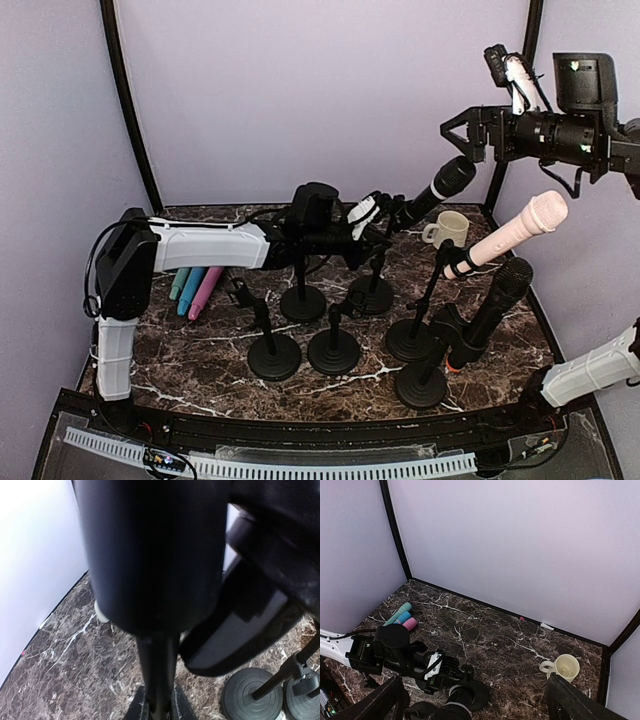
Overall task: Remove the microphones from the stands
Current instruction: Adjust the microphone stand with the microphone at the center of the board, then unscrew the knob on the microphone stand.
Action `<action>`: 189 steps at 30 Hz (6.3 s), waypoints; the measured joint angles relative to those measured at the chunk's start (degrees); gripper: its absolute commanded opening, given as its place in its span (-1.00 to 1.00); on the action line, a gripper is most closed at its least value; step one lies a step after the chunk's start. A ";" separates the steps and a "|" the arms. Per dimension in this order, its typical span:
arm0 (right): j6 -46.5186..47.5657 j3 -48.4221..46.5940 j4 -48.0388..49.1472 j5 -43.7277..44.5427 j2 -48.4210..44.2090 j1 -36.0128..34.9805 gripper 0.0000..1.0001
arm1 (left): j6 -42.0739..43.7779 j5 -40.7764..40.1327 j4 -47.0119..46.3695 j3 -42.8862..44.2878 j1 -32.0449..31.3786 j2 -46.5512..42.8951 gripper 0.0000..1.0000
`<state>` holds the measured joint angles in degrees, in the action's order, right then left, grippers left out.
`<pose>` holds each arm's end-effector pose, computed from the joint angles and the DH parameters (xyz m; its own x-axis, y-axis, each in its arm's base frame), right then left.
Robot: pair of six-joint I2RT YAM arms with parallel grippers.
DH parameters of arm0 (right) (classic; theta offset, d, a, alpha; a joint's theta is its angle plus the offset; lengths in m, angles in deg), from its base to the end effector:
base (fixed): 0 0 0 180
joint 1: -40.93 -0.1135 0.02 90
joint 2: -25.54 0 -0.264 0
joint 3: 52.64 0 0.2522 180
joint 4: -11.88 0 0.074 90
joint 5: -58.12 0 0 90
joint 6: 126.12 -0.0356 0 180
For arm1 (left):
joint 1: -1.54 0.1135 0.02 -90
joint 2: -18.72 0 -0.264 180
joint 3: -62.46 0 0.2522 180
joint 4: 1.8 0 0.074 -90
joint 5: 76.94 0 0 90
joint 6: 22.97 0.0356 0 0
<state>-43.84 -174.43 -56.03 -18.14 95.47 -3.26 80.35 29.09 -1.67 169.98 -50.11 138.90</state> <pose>0.1418 0.1260 0.5298 -0.2654 -0.0760 -0.9611 -0.4821 0.8738 0.0640 0.3052 -0.4016 0.2625 0.0785 0.2577 -0.9630 0.9277 0.3348 0.1652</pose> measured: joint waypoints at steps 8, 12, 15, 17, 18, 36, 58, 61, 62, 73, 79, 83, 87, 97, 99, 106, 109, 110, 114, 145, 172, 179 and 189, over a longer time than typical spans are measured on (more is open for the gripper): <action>0.61 -1.20 0.28 -0.26 3.69 0.00 0.97 | -1.29 2.16 -2.45 -4.17 3.15 -2.14 -1.00; 1.57 -1.92 -0.57 -1.22 5.44 0.00 0.97 | -2.51 2.91 -3.39 -4.68 3.89 -2.14 -1.00; 2.38 -2.71 -2.64 -2.75 5.77 0.00 0.97 | -3.04 3.30 -3.34 -4.72 4.15 -2.14 -1.00; 2.93 -3.52 -3.67 -3.30 5.81 0.00 0.95 | -3.15 3.48 -3.32 -4.72 4.22 -2.14 -1.00; 3.17 -3.93 -4.22 -3.39 5.81 0.00 0.92 | -3.21 3.52 -3.32 -4.72 4.24 -2.14 -1.00; 5.68 -4.46 -7.58 -7.87 8.87 0.00 0.41 | -3.48 3.93 -3.19 -4.72 4.26 -2.14 -0.94; 4.90 0.13 -4.81 -8.76 7.32 0.00 -0.43 | -1.25 1.44 4.70 0.63 1.09 -7.06 0.23; 4.17 0.79 -4.52 -8.85 6.58 -0.07 -0.43 | -0.61 -1.38 5.57 -2.36 0.02 -10.38 0.22; 3.96 0.98 -4.35 -8.59 6.51 -0.07 -0.43 | -0.42 -2.34 5.35 -3.65 -0.44 -11.56 0.22; 1.92 1.57 -2.75 -6.80 6.62 -0.04 -0.42 | -0.44 -12.02 2.21 -10.75 -6.25 -15.87 0.16; 1.62 1.57 -2.40 -6.69 6.78 -0.04 -0.42 | -0.42 -18.62 3.30 -9.92 -6.99 -11.96 0.16; 1.60 1.57 -2.23 -6.69 6.82 -0.04 -0.42 | 0.07 -22.36 5.64 -6.88 -6.99 -7.96 0.16; 1.29 1.57 -1.88 -6.38 6.91 -0.04 -0.42 | 1.18 -25.24 7.87 -3.80 -6.95 -5.01 0.16; 1.25 1.57 -1.70 -6.45 6.97 -0.04 -0.42 | 3.76 -30.25 7.96 -4.31 -7.08 -4.48 0.23; 1.27 1.57 -1.73 -6.47 6.97 -0.04 -0.42 | 4.26 -31.34 7.04 -5.44 -7.06 -4.48 0.25; 1.27 1.57 -1.73 -6.49 6.99 -0.04 -0.42 | 5.51 -33.55 5.35 -8.59 -6.91 -4.48 0.30; 1.27 1.57 -1.73 -6.49 6.99 -0.04 -0.42 | 5.75 -33.97 4.55 -8.81 -6.91 -4.48 0.25; 1.27 1.57 -1.73 -6.51 6.99 -0.04 -0.42 | 5.81 -34.05 4.28 -8.81 -6.91 -4.48 0.21; 1.27 1.57 -1.70 -6.54 6.99 -0.04 -0.42 | 6.32 -34.27 3.54 -8.81 -6.91 -4.48 0.06; 1.25 1.55 -1.68 -7.69 7.02 -0.04 -0.41 | 6.56 -34.10 3.10 -9.66 -6.36 -4.46 0.07; 1.18 1.55 -1.62 -7.91 6.99 -0.04 -0.41 | 5.95 -32.52 2.78 -10.62 -5.60 -3.87 -0.32; 1.11 1.55 -1.62 -7.91 6.99 -0.04 -0.41 | 5.64 -31.95 2.78 -10.60 -5.57 -3.80 -0.55; 1.33 1.55 -1.66 -7.85 6.95 -0.02 -0.41 | 2.47 -30.25 3.15 -10.62 -5.11 -3.37 -0.62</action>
<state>-42.51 -172.88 -57.70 -25.99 102.42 -3.28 82.82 -1.16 1.48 159.35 -55.23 135.53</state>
